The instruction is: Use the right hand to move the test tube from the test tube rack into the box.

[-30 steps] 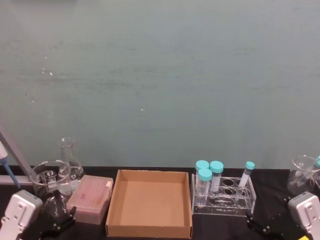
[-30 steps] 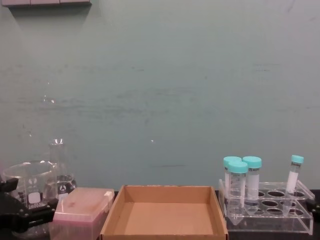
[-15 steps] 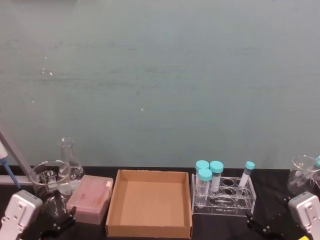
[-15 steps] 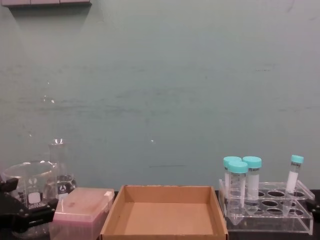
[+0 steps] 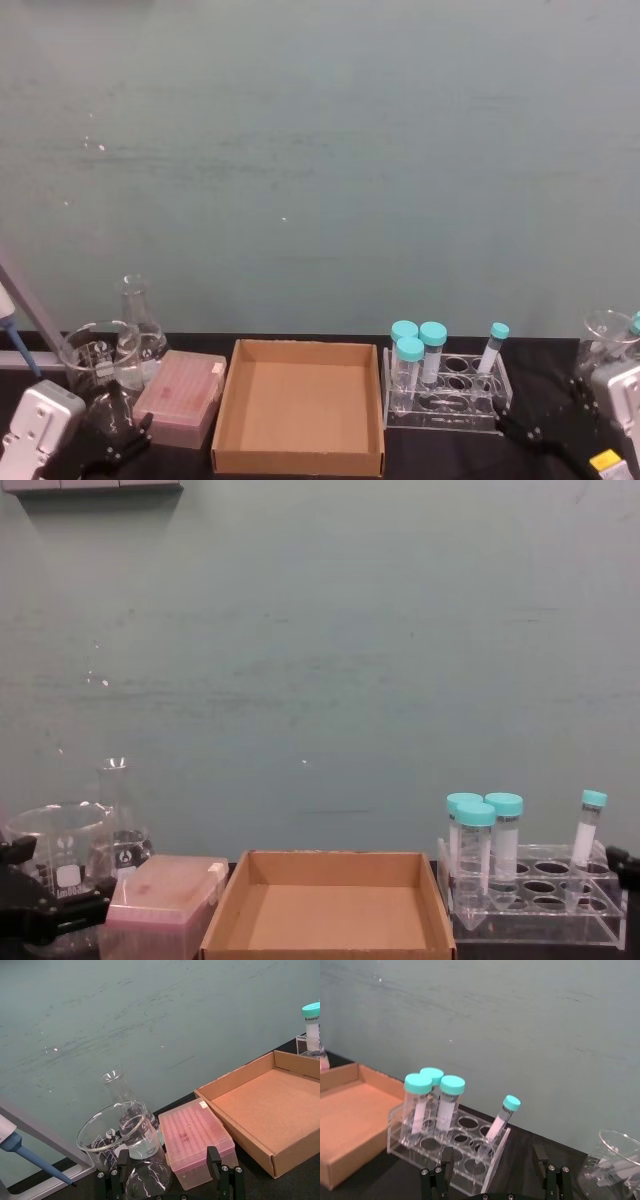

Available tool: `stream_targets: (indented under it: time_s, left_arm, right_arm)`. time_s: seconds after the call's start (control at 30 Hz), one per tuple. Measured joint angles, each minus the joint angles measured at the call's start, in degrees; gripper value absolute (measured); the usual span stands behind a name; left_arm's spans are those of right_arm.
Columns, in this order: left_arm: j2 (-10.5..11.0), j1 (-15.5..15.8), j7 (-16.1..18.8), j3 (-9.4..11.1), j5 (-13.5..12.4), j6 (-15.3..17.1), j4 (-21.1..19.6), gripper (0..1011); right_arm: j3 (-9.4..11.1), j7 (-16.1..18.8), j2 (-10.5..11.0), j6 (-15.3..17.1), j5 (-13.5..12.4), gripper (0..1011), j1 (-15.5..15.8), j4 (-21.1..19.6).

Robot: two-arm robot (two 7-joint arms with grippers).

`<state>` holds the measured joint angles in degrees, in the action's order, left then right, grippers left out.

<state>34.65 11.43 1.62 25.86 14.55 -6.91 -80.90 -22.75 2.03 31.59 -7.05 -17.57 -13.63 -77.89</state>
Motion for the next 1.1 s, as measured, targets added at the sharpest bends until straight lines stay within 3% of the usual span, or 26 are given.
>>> stream_targets:
  time_s: [0.3,0.63,1.1]
  left_arm:
    - [0.0,0.0,0.0,0.0,0.0,0.0,0.0,1000]
    - [0.0,0.0,0.0,0.0,0.0,0.0,0.0,1000]
    - [0.0,0.0,0.0,0.0,0.0,0.0,0.0,1000]
  right_arm:
    - [1.8,2.7,-5.0,2.0,-2.5,1002,-7.0,7.1]
    - [2.1,5.1,-9.7,3.3,-2.6,1002,-14.2,15.1]
    - [3.4,6.4,-13.9,6.7,-2.5,1002,-19.3,23.6]
